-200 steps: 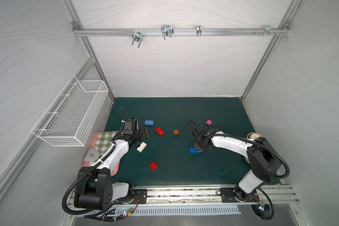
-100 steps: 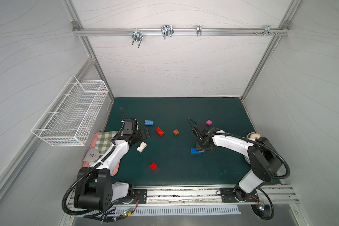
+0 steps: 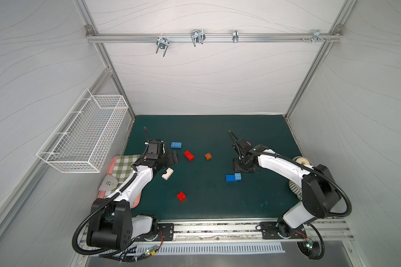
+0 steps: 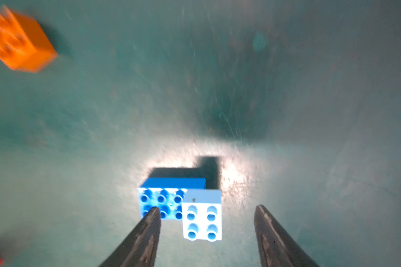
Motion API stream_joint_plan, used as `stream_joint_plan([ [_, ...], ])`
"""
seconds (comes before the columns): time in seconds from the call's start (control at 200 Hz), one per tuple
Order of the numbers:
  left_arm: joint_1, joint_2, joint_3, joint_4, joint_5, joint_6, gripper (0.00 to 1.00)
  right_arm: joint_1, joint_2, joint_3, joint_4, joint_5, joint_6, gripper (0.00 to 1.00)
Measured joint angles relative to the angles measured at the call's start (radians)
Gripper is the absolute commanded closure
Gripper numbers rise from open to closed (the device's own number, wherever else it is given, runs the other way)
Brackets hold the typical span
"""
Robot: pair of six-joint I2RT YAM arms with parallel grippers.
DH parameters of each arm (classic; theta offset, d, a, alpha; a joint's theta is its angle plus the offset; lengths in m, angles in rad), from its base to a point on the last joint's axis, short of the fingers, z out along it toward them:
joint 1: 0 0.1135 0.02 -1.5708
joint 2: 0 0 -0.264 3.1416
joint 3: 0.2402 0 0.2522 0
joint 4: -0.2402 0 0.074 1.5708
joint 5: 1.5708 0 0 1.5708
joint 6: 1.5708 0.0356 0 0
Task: Assemble a carrot with lego
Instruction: Assemble the lego brick with the lego brick, then pick up the lego brick from the center of the board.
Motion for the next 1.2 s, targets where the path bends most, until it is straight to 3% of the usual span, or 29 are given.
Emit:
stream_joint_plan([
  [0.295, -0.034, 0.0, 0.0, -0.02, -0.003, -0.007, 0.08, 0.021, 0.122, 0.16, 0.013, -0.083, -0.106, 0.18],
  [0.73, -0.035, 0.0, 0.0, -0.056, -0.003, -0.023, 0.08, 0.121, 0.451, 0.472, 0.074, -0.132, -0.281, 0.16],
  [0.95, -0.035, 0.0, 0.0, -0.056, -0.003, -0.023, 0.08, 0.124, 0.581, 0.595, 0.076, -0.114, -0.353, 0.22],
  [1.201, -0.035, 0.0, 0.0, -0.056, -0.003, -0.023, 0.08, 0.13, 0.633, 0.634, 0.077, -0.093, -0.398, 0.32],
])
